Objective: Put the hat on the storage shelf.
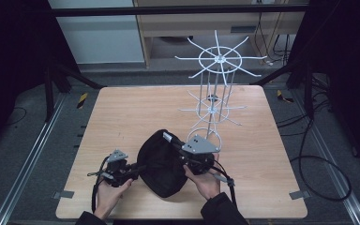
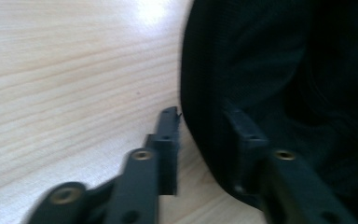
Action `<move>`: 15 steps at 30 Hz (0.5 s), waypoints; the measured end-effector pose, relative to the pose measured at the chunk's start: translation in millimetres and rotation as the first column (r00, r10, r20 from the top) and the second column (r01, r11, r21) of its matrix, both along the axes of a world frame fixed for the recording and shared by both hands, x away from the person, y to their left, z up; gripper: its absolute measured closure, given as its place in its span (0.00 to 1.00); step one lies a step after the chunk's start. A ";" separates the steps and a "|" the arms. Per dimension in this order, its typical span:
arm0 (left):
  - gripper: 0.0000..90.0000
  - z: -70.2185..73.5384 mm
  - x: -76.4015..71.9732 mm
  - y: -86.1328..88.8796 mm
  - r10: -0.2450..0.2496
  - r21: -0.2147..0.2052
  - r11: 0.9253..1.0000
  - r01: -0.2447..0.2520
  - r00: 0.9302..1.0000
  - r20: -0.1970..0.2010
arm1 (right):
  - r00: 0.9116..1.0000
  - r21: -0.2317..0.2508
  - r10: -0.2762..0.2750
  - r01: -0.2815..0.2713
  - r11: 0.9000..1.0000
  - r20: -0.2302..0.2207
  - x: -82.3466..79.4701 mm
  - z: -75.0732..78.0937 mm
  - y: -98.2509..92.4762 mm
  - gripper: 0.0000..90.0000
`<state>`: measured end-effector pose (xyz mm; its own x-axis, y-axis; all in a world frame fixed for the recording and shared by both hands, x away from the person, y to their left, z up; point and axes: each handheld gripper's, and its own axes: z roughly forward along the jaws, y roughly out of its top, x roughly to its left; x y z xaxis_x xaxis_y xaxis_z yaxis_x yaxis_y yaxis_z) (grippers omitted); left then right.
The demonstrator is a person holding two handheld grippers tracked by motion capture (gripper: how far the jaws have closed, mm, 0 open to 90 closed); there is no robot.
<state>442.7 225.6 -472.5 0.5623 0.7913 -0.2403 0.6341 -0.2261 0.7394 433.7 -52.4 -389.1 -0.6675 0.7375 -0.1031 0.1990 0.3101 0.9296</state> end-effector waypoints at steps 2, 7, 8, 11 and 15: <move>0.86 1.2 1.3 -2.1 0.008 0.017 1.000 -0.008 1.000 0.001 | 1.000 0.005 0.011 -0.011 1.000 0.003 0.1 0.3 2.1 0.94; 0.92 7.3 16.2 -0.1 0.090 0.011 0.996 -0.091 0.993 0.080 | 0.995 0.047 0.092 -0.094 0.994 0.029 -3.0 6.7 1.7 0.94; 0.92 8.1 19.2 0.0 0.109 0.003 0.994 -0.110 0.989 0.096 | 0.994 0.051 0.105 -0.106 0.993 0.035 -4.1 7.6 1.9 0.93; 0.91 6.1 31.8 1.1 0.150 -0.022 0.989 -0.149 0.978 0.143 | 0.987 0.043 0.156 -0.158 0.987 0.040 -7.4 6.9 4.4 0.93; 0.90 -2.9 44.4 2.6 0.160 -0.060 0.986 -0.155 0.981 0.109 | 0.975 0.036 0.220 -0.220 0.975 0.008 -13.0 -3.5 8.1 0.93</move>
